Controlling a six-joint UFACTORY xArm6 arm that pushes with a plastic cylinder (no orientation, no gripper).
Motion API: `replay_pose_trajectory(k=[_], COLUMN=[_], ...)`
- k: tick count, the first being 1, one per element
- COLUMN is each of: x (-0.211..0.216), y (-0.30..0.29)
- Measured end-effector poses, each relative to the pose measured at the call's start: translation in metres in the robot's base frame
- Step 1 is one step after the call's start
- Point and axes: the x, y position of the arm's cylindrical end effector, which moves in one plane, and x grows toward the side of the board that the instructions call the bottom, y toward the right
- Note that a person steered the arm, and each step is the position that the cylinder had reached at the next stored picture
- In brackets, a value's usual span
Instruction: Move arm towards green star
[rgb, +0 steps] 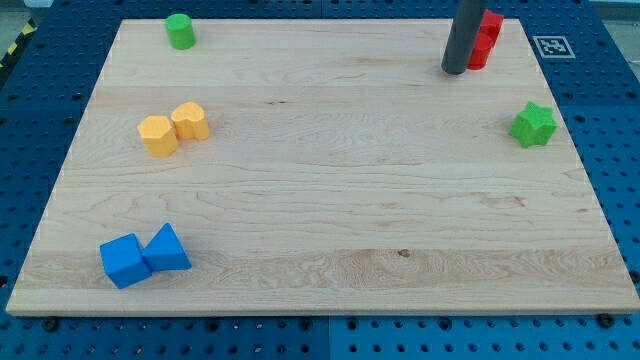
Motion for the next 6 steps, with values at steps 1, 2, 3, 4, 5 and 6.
replay_pose_trajectory(k=[1, 2, 3, 4, 5, 6], x=[-0.019, -0.024, -0.011, 0.039, 0.053, 0.053], y=[0.017, 0.017, 0.017, 0.017, 0.017, 0.017])
